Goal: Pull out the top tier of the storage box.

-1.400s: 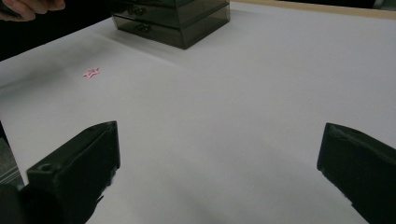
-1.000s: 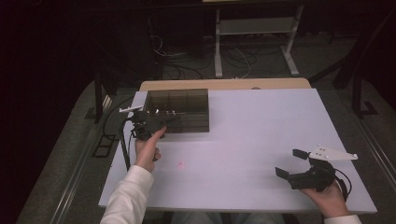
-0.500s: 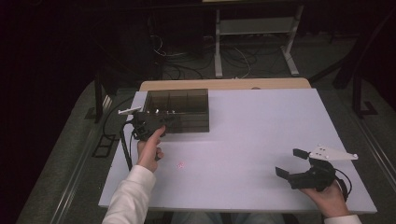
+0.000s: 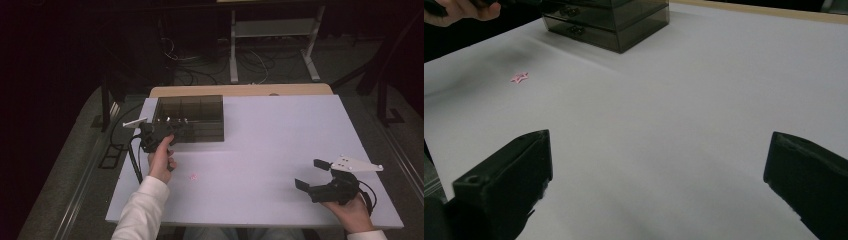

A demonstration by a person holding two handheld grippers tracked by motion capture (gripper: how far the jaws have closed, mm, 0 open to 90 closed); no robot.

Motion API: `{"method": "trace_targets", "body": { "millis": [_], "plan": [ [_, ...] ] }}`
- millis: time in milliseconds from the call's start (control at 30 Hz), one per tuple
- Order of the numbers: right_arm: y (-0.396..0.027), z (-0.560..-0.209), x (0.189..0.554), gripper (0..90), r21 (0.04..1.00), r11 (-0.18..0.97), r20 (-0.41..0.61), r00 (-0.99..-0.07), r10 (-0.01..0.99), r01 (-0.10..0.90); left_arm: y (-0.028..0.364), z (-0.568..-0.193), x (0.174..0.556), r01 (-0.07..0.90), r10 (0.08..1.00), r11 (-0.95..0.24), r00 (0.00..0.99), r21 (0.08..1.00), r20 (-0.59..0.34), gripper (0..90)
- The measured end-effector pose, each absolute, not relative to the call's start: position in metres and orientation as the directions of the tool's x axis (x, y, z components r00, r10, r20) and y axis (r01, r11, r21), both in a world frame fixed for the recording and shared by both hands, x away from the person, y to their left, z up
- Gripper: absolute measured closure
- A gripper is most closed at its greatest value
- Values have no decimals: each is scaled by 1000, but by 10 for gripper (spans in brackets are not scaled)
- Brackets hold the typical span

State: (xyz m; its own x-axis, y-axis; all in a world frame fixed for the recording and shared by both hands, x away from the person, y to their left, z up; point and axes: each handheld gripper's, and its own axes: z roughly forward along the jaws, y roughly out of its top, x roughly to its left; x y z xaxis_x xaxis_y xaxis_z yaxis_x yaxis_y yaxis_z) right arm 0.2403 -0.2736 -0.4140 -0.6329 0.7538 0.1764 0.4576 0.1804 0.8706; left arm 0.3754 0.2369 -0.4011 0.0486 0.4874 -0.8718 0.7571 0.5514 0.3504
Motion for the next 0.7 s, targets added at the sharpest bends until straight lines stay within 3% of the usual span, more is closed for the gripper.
{"method": "trace_targets", "body": {
  "millis": [300, 700],
  "plan": [
    [-274, -414, 240, 0, 871, 182, 176, -634, 753, 457, 237, -406, 375, 751, 464, 589, -13, 297, -886, 298],
    [-273, -414, 240, 0, 873, 182, 172, -636, 753, 453, 233, -417, 376, 754, 347, 627, -44, 197, -937, 349]
  ]
}}
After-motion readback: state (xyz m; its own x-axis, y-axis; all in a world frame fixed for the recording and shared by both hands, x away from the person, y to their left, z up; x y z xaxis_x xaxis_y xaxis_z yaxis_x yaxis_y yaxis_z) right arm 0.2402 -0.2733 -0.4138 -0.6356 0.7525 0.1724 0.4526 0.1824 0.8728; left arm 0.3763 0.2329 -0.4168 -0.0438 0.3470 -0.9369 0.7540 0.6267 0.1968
